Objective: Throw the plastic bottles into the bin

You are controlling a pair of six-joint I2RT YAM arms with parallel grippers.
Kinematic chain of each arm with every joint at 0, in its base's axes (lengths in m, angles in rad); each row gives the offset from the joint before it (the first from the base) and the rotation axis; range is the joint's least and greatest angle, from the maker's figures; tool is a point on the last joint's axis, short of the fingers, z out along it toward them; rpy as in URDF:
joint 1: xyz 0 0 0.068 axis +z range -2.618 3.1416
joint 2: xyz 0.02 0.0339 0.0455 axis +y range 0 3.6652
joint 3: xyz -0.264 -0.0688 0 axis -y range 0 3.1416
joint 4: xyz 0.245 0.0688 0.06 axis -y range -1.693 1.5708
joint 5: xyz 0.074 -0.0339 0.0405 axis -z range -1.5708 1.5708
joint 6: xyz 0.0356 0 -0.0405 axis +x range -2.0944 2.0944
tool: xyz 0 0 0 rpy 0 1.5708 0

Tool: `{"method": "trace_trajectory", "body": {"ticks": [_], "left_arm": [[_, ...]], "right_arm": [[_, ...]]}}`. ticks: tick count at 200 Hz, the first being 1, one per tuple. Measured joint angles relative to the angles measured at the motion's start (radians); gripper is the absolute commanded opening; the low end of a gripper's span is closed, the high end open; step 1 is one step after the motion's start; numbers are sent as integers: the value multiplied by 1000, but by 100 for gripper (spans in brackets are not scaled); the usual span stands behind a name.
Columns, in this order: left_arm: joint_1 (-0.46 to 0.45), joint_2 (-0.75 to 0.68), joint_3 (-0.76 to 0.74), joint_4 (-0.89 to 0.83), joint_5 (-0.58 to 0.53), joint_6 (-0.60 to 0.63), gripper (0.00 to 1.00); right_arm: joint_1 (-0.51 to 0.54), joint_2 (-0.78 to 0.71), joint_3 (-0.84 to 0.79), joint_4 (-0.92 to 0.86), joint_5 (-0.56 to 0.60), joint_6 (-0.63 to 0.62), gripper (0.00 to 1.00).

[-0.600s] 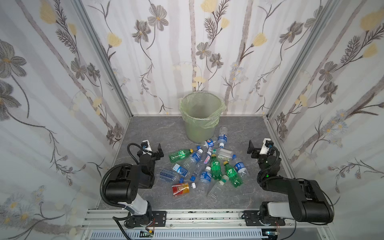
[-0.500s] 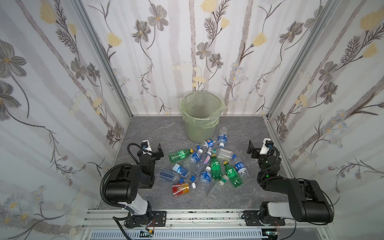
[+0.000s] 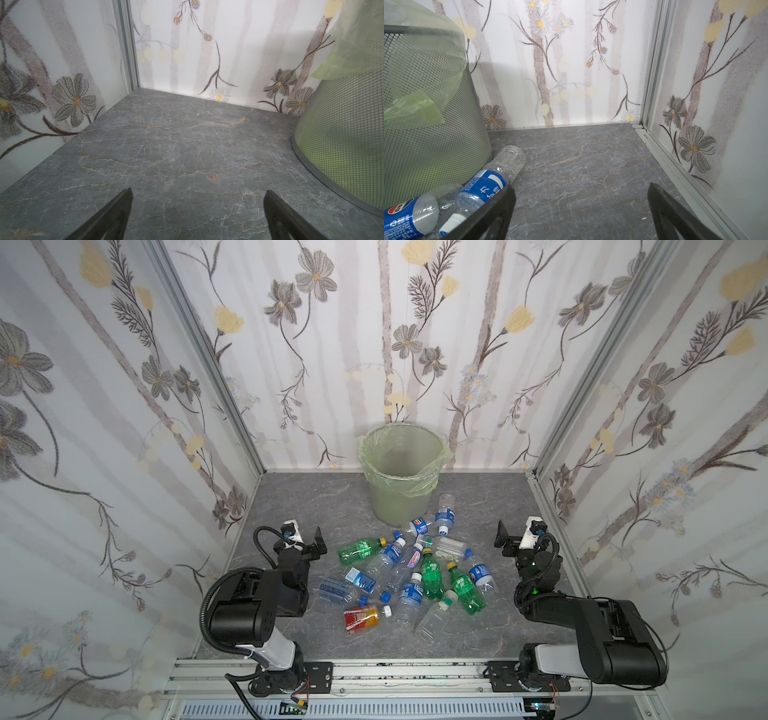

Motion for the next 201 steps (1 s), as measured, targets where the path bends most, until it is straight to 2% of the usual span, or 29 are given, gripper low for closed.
{"method": "trace_trajectory", "body": {"ticks": [134, 172, 201], "left_arm": [[-8, -3, 0, -1, -4, 0, 100], [-26, -149, 46, -116, -37, 0, 100], [-66, -234, 164, -289, -76, -1, 100]], "right_arm": [[4, -13, 3, -15, 7, 0, 100], [44, -153, 119, -215, 59, -10, 100], [77, -198, 317, -504, 112, 15, 100]]}}
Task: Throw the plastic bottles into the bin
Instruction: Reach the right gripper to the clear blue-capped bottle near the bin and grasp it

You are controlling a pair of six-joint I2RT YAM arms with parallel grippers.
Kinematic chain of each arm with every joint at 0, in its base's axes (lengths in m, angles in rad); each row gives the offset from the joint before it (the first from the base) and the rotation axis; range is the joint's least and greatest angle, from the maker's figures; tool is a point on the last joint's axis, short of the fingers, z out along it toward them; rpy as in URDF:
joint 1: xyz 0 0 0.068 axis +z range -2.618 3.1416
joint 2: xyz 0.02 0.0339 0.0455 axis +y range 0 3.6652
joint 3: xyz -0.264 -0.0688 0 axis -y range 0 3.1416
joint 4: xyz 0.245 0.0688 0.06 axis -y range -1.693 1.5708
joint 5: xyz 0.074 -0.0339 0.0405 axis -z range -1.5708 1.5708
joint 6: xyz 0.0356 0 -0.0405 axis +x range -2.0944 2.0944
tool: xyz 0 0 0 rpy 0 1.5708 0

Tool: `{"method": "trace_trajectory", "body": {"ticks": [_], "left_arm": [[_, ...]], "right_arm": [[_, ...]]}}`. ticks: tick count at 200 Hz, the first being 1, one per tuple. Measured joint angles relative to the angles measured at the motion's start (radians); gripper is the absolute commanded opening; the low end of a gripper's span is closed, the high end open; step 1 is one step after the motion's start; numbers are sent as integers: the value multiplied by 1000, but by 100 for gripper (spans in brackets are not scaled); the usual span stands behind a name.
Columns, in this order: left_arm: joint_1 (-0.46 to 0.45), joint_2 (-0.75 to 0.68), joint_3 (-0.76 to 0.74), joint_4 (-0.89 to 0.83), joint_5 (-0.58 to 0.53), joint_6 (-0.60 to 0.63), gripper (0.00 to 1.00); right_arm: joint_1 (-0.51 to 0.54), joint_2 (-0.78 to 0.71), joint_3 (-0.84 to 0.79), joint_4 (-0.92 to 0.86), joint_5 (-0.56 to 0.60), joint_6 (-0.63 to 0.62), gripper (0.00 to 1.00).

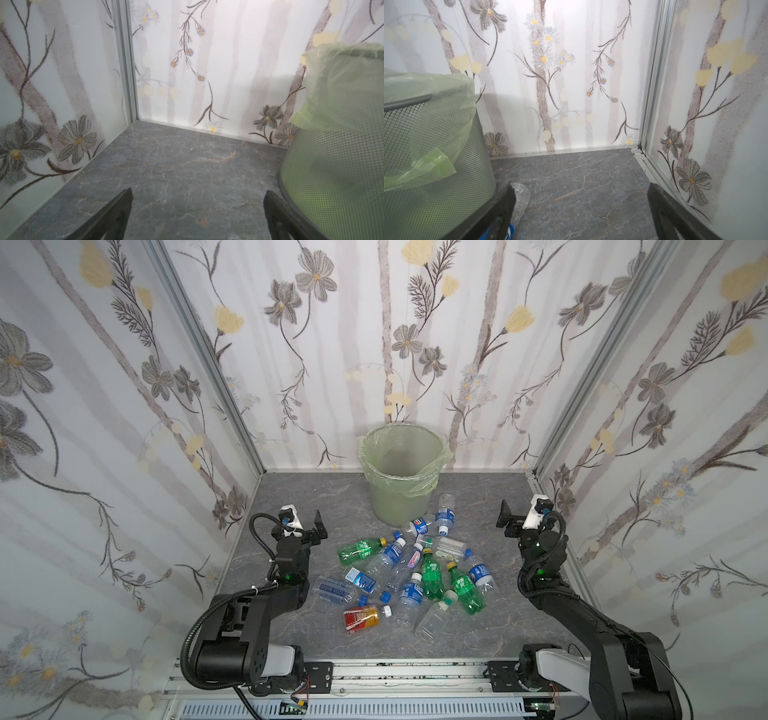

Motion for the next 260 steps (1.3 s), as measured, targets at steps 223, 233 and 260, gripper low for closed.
{"method": "trace_trajectory", "body": {"ticks": [223, 233, 260], "left_arm": [[-59, -251, 278, -921, 192, -196, 100], [-59, -246, 278, -922, 199, -203, 100], [-59, -235, 278, -931, 204, -216, 100]], "right_arm": [[151, 960, 988, -852, -352, 453, 85], [152, 975, 997, -859, -352, 456, 85], [152, 1003, 1005, -890, -344, 457, 82]]}}
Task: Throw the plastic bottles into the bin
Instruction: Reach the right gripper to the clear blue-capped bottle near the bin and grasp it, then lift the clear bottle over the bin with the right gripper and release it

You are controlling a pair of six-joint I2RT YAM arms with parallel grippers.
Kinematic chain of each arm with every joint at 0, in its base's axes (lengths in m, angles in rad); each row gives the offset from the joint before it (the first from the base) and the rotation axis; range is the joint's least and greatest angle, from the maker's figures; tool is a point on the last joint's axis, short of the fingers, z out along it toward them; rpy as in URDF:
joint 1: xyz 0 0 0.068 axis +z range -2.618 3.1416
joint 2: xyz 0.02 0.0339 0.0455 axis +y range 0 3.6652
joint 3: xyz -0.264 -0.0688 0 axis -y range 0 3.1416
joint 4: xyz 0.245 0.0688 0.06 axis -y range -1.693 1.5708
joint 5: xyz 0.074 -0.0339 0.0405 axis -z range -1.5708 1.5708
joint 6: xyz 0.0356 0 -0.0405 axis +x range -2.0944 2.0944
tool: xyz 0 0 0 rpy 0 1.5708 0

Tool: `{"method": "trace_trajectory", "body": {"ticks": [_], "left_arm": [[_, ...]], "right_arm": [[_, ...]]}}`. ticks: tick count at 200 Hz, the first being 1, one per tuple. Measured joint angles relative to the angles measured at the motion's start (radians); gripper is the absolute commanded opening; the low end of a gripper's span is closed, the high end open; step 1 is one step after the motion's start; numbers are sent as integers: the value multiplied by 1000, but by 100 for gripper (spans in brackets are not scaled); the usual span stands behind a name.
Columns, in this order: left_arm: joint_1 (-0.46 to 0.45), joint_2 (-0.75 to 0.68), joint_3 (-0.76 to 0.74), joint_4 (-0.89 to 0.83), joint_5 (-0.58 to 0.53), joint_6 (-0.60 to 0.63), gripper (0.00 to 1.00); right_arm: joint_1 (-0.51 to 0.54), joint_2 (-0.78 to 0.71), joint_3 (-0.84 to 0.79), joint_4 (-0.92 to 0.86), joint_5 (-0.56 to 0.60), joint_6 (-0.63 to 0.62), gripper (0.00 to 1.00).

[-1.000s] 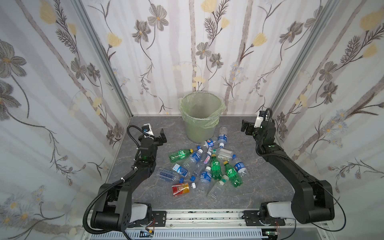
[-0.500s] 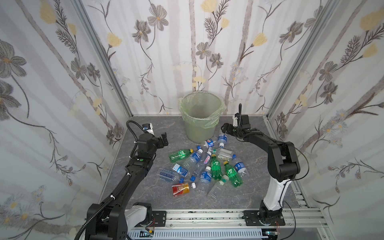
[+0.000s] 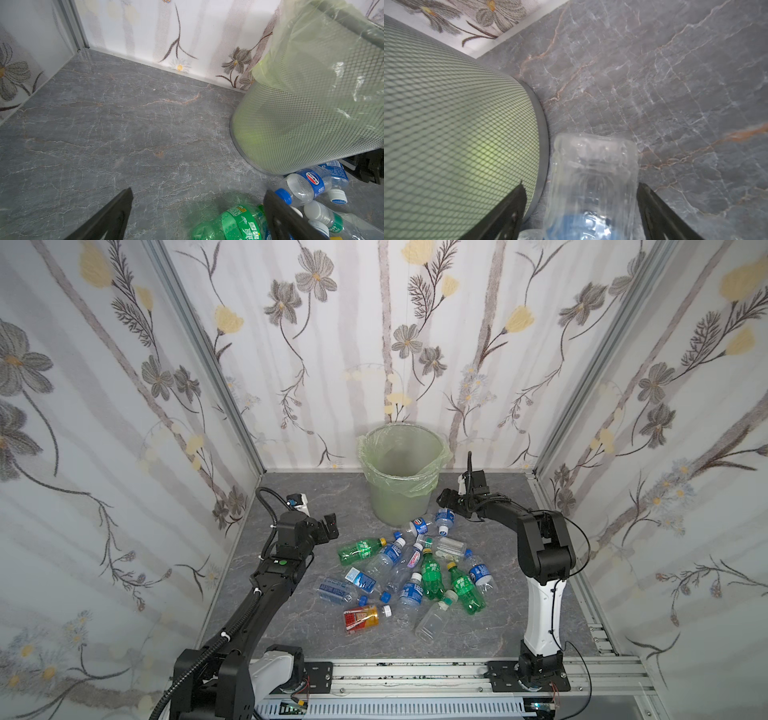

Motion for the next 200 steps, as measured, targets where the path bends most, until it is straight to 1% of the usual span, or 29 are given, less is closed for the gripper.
{"method": "trace_trajectory", "body": {"ticks": [35, 53, 74, 110, 131, 163, 200], "left_arm": [[0, 17, 0, -1, 2, -16, 100], [0, 25, 0, -1, 2, -20, 100], [0, 30, -2, -3, 2, -23, 100], [0, 43, -11, -3, 1, -23, 100], [0, 54, -15, -5, -1, -23, 100], [0, 59, -15, -6, 3, -23, 100], [0, 56, -15, -6, 10, -23, 100]], "right_arm": [[8, 17, 0, -28, 0, 3, 81], [12, 21, 2, -29, 0, 3, 79], [11, 25, 3, -27, 0, 3, 73], [10, 24, 2, -32, 5, 2, 56], [10, 6, -18, -27, 13, 2, 54], [7, -73, -82, -28, 26, -8, 52], [-10, -274, -180, 32, 28, -39, 51]]}}
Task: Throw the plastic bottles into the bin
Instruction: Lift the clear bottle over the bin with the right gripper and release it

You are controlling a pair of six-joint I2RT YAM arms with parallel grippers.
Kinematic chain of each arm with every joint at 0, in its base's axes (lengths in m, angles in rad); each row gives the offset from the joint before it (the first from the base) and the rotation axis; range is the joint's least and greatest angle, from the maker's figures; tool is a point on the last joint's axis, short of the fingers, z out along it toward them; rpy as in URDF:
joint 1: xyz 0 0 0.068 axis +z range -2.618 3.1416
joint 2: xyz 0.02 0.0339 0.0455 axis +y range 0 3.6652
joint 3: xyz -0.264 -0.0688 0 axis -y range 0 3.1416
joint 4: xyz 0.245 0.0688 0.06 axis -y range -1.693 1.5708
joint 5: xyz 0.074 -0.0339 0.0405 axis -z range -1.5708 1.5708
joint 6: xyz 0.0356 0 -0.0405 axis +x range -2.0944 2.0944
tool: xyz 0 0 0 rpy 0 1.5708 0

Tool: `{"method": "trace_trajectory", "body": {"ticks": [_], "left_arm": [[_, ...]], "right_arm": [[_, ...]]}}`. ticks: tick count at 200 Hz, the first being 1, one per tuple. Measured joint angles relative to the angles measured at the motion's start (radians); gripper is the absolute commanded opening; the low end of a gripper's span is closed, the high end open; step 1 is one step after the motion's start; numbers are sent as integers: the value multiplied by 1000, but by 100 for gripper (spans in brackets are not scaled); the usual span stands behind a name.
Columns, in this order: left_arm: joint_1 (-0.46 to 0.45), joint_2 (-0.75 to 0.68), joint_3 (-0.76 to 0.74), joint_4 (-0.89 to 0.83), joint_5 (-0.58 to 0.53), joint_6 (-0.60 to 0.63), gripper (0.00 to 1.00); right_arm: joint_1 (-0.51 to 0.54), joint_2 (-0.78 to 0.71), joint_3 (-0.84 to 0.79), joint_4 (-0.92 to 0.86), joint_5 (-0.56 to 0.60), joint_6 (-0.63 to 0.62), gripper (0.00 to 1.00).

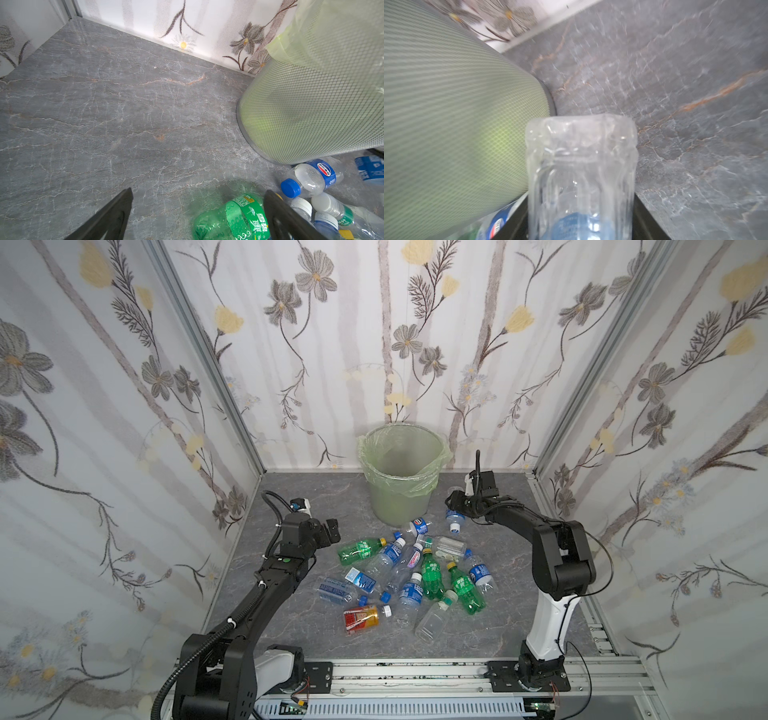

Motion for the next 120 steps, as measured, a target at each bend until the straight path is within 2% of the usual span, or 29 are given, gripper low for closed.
{"method": "trace_trajectory", "body": {"ticks": [37, 86, 120], "left_arm": [[1, -20, 0, 0, 20, 1, 100], [1, -56, 0, 0, 27, 5, 100], [1, -69, -5, 0, 27, 4, 100]], "right_arm": [[-7, -272, -148, 101, 16, -70, 51], [35, -726, -418, 323, -27, -154, 50], [100, -872, -457, 429, -55, -184, 51]]}}
